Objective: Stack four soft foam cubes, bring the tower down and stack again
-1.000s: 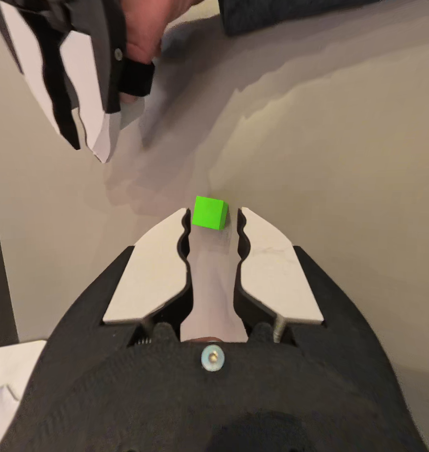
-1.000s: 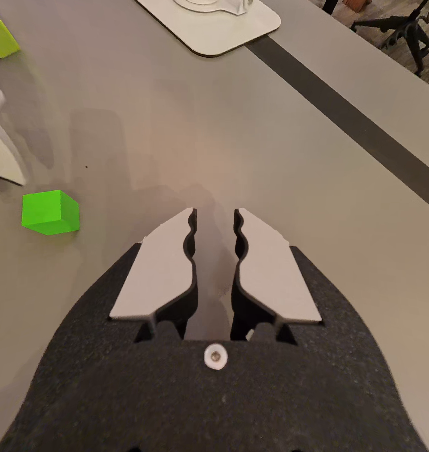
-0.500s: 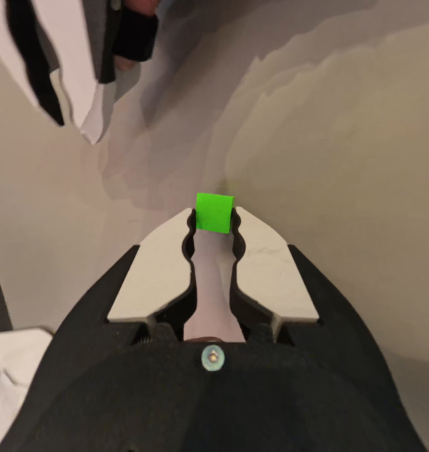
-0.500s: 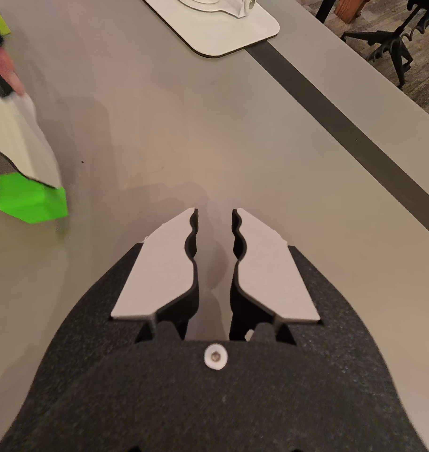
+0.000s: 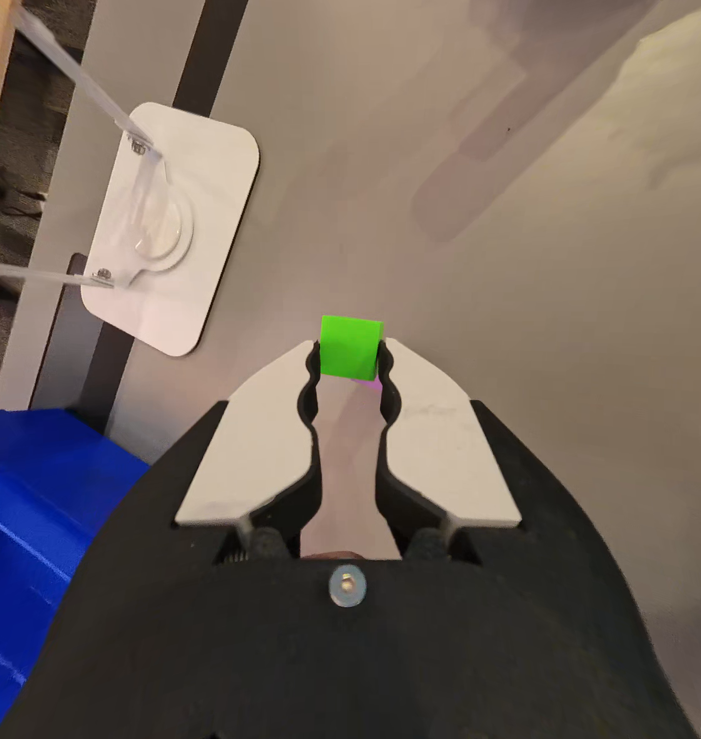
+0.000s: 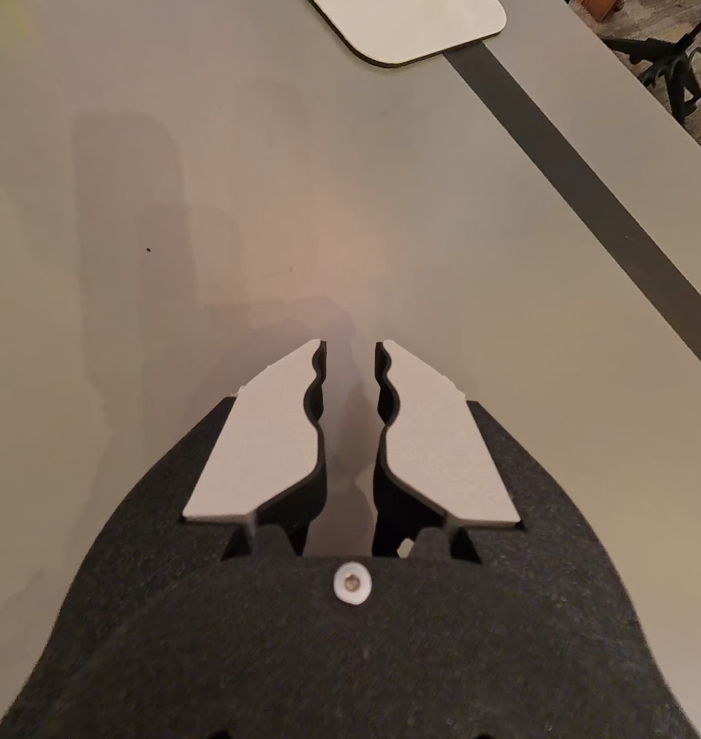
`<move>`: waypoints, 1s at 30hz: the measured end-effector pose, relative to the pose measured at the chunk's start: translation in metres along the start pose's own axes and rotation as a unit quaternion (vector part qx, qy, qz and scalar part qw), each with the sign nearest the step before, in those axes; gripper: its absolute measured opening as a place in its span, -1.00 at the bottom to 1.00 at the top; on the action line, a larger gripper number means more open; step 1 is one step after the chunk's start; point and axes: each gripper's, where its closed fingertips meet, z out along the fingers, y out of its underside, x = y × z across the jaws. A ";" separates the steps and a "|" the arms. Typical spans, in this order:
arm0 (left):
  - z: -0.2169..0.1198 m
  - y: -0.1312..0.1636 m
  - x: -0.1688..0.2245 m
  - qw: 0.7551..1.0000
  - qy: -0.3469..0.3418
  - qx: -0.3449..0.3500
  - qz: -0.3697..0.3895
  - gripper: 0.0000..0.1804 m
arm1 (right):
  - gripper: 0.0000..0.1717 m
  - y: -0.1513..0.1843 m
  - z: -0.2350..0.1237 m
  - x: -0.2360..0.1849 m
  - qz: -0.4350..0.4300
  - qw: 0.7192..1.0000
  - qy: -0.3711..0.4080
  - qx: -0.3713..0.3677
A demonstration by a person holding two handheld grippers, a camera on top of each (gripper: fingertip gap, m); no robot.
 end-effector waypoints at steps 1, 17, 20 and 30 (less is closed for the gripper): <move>-0.001 0.002 0.001 1.000 0.005 0.007 -0.007 -0.70 | -0.73 0.001 0.000 0.000 -0.001 1.000 0.000 -0.002; 0.017 0.023 0.009 0.999 0.007 -0.034 0.011 -0.70 | -0.74 0.007 0.005 -0.002 -0.014 1.000 -0.003 -0.022; 0.017 0.024 0.009 0.999 0.015 -0.032 0.012 -0.70 | -0.74 0.009 0.006 -0.003 -0.016 1.000 -0.004 -0.025; 0.020 0.025 0.015 0.999 0.036 -0.029 0.023 -0.70 | -0.74 0.011 0.007 -0.004 -0.017 0.999 -0.006 -0.029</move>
